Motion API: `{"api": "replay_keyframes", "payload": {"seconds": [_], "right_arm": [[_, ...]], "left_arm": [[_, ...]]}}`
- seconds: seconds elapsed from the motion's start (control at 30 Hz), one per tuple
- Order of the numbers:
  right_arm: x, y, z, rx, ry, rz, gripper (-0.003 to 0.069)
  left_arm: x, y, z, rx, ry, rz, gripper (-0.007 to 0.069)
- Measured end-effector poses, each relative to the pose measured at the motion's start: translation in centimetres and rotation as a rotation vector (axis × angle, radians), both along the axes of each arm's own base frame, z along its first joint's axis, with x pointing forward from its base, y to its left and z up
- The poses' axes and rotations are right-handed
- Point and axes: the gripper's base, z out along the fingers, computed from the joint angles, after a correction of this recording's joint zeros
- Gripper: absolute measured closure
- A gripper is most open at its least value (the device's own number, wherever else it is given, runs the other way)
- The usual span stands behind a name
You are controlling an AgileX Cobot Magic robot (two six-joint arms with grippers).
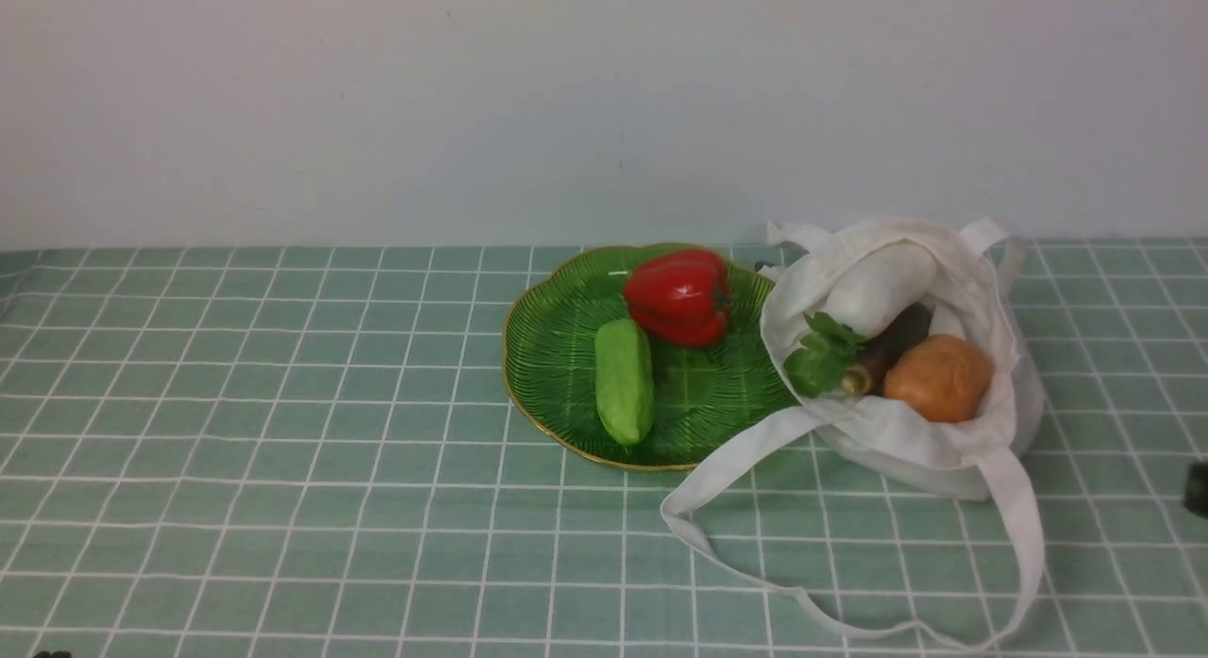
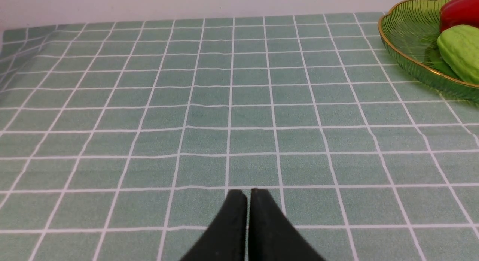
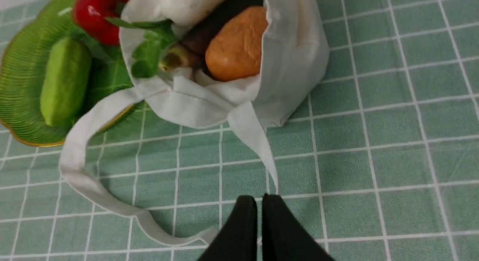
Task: Take vegetables from cloth bag on blue coffee tablecloth place on plate.
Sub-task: 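Reach into the cloth bag and grasp a vegetable inside it with the right gripper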
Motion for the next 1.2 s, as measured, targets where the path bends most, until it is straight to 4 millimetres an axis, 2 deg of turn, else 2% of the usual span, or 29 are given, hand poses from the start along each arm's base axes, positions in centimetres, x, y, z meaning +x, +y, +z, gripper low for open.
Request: {"api": "replay_keyframes", "payload": {"seconds": [0.07,0.2,0.27,0.33,0.43,0.57,0.6,0.7,0.93,1.2], "right_arm": [[2.2,0.4,0.1,0.021,0.027,-0.002,0.058],[6.7,1.3,-0.1,0.071,0.078,0.001,0.0436],[9.6,2.0,-0.1,0.108,0.107,-0.003,0.0328],[11.9,2.4,-0.1,0.148,0.121,-0.013,0.0249],[14.8,3.0,-1.1,0.189,0.16,-0.027,0.0154],[18.9,3.8,-2.9,0.268,0.186,-0.077,0.0068],[19.0,3.8,-2.8,0.272,0.183,-0.079,0.0066],[21.0,4.0,-4.5,0.314,0.188,-0.127,0.0057],[24.4,4.3,-8.3,0.356,0.195,-0.195,0.0057],[26.7,4.3,-10.7,0.365,0.166,-0.238,0.0062]], "left_arm": [[0.0,0.0,0.0,0.0,0.0,0.0,0.0632],[0.0,0.0,0.0,0.0,0.0,0.0,0.0632],[0.0,0.0,0.0,0.0,0.0,0.0,0.0632],[0.0,0.0,0.0,0.0,0.0,0.0,0.0632],[0.0,0.0,0.0,0.0,0.0,0.0,0.0632],[0.0,0.0,0.0,0.0,0.0,0.0,0.0632],[0.0,0.0,0.0,0.0,0.0,0.0,0.0632],[0.0,0.0,0.0,0.0,0.0,0.0,0.0632],[0.0,0.0,0.0,0.0,0.0,0.0,0.0632],[0.0,0.0,0.0,0.0,0.0,0.0,0.0632]]}}
